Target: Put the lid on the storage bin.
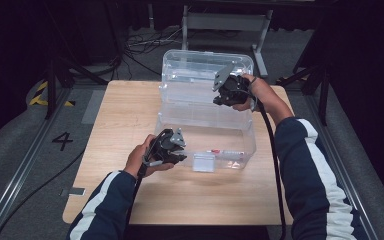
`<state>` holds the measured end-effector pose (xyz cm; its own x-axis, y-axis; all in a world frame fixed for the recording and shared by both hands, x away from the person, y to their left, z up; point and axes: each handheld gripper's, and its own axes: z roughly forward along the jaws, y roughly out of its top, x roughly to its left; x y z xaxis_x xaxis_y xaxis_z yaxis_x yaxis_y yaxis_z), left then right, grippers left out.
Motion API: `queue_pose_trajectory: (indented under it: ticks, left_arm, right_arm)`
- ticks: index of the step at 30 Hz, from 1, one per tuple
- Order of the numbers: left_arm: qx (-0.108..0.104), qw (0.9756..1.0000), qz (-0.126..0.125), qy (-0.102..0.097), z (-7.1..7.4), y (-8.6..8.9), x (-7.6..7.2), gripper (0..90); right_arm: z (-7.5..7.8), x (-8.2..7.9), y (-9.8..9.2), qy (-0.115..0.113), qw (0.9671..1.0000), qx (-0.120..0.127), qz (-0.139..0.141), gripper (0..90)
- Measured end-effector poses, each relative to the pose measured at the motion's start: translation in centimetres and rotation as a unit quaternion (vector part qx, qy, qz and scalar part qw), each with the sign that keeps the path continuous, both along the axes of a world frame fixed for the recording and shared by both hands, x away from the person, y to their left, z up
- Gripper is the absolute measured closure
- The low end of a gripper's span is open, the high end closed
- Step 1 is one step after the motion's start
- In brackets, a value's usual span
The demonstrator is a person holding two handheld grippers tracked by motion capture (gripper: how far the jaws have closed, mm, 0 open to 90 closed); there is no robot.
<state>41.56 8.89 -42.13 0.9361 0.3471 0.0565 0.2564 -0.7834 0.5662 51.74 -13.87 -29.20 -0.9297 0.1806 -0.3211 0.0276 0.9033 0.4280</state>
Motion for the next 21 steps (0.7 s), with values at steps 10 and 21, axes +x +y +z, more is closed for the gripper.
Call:
queue_pose_trajectory:
  ticks: [10,21]
  left_arm:
    - [0.0,1.0,0.001,-0.001,0.0,0.0,0.0,68.8]
    - [0.001,1.0,0.003,-0.002,0.0,-0.1,-0.1,68.2]
  right_arm:
    - [0.0,-0.6,0.0,-0.004,1.0,0.001,-0.001,89.4]
    - [0.0,-1.4,-0.1,-0.002,1.0,0.003,0.002,89.3]
